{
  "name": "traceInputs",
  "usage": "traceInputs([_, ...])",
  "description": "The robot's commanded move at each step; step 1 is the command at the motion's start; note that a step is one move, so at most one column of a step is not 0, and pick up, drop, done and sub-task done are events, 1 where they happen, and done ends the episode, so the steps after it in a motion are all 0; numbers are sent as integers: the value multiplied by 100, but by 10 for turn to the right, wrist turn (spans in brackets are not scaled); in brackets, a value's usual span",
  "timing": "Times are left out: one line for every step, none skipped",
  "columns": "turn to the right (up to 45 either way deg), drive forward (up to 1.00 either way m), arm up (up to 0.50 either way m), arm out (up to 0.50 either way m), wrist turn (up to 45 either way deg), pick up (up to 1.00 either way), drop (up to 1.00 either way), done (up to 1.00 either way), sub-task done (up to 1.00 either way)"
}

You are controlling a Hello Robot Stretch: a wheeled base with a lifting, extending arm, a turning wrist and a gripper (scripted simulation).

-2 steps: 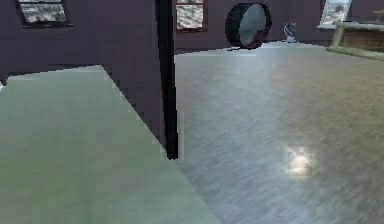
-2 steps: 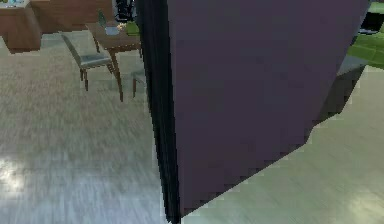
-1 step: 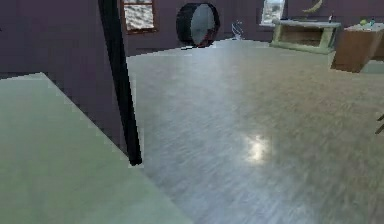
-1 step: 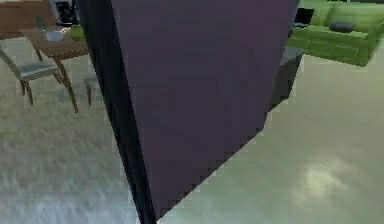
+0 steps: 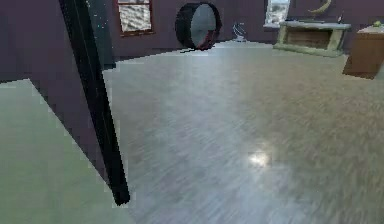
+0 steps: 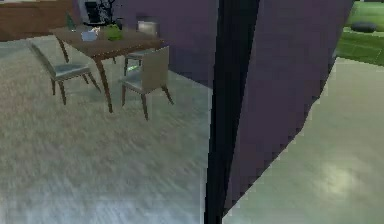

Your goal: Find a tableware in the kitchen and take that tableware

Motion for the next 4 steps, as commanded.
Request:
traceInputs([450,0,0,0,0,0,0,0,0])
traceInputs([0,65,0,0,0,0,0,0,0])
traceInputs([30,0,0,0,0,0,0,0,0])
traceInputs([0,100,0,0,0,0,0,0,0])
